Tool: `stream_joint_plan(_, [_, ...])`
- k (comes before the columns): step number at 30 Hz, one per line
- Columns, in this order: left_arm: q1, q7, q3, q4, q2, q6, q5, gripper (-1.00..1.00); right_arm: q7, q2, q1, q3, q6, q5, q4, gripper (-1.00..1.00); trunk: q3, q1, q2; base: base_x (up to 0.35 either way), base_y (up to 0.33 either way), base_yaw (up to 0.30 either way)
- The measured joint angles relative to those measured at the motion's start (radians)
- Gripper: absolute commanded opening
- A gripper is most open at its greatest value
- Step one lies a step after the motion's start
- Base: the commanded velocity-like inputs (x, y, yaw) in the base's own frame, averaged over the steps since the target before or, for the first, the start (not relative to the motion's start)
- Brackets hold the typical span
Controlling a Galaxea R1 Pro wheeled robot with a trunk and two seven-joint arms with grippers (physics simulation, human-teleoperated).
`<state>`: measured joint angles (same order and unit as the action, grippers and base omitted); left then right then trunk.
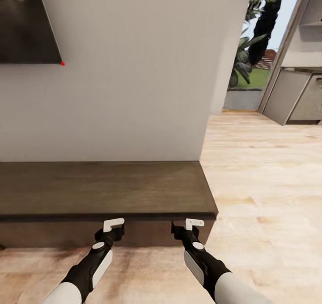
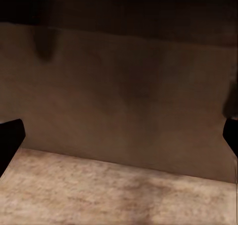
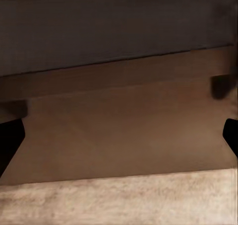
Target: Place each of the two pumpkins and all three candles from the living room inside a cabinet in the living room (use any cabinet), then make sure every cabinet is closed, and position the cauldron so it is next to a table in the living room.
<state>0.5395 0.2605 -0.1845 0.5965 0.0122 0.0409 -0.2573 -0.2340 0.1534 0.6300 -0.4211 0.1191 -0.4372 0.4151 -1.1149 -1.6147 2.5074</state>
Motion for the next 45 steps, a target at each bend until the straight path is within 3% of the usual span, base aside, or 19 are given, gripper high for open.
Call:
stream_joint_plan(3, [0.001,0.000,0.000,0.023,0.000,0.000,0.006,1.00,-0.001,0.000,0.001,0.002,0.002,0.009,0.043,1.00,0.000,0.000,0.000,-0.252,0.000,0.000])
stream_joint_plan(17, [0.001,0.000,0.002,0.023,0.000,0.002,0.006,1.00,-0.001,0.000,0.002,0.002,0.000,0.009,0.044,1.00,0.000,0.000,0.000,-0.262,0.000,0.000])
stream_joint_plan(21, [0.001,-0.001,0.004,0.030,0.001,0.031,0.002,1.00,-0.004,0.005,0.001,0.003,-0.046,0.007,0.044,1.00,0.000,0.000,0.000,-0.257,0.000,0.000])
stream_joint_plan(25, [0.004,-0.002,0.005,0.072,0.000,0.211,-0.003,1.00,-0.007,0.011,0.004,0.005,-0.202,0.000,0.048,1.00,0.000,0.000,0.000,-0.163,0.000,0.000])
stream_joint_plan(26, [0.004,-0.002,0.007,0.108,-0.001,0.312,-0.004,1.00,-0.008,0.012,0.008,0.006,-0.260,-0.001,0.051,1.00,0.000,0.000,0.000,-0.130,0.000,0.000])
stream_joint_plan(27, [0.005,-0.003,0.010,0.127,-0.001,0.354,-0.005,1.00,-0.009,0.013,0.009,0.007,-0.281,-0.001,0.052,1.00,0.000,0.000,0.000,-0.120,0.000,0.000])
stream_joint_plan(28, [0.005,-0.004,0.024,0.179,-0.001,0.456,-0.007,1.00,-0.009,0.014,0.012,0.008,-0.328,-0.002,0.053,1.00,0.000,0.000,0.000,-0.103,0.000,0.000])
stream_joint_plan(30, [0.005,-0.008,0.061,0.241,-0.001,0.556,-0.009,1.00,-0.008,0.015,0.014,0.009,-0.376,-0.004,0.055,1.00,0.000,0.000,0.000,-0.054,0.000,0.000])
stream_joint_plan(31, [0.005,-0.009,0.097,0.265,-0.001,0.599,-0.010,1.00,-0.007,0.014,0.015,0.010,-0.397,-0.004,0.064,1.00,0.000,0.000,0.000,-0.023,0.000,0.000])
stream_joint_plan(33, [0.005,-0.010,0.132,0.281,0.001,0.651,-0.011,1.00,-0.005,0.013,0.016,0.010,-0.415,-0.005,0.081,1.00,0.000,0.000,0.000,-0.013,0.000,0.000])
stream_joint_plan(37, [0.008,-0.010,0.155,0.291,0.002,0.778,-0.011,1.00,-0.004,0.015,0.016,0.011,-0.460,-0.006,0.097,1.00,0.012,0.002,0.000,-0.004,0.000,0.000])
stream_joint_plan(45, [0.011,-0.010,0.161,0.292,-0.001,0.826,-0.012,1.00,-0.005,0.014,0.016,0.025,-0.517,-0.006,0.127,1.00,0.043,0.005,-0.002,0.000,0.000,0.000])
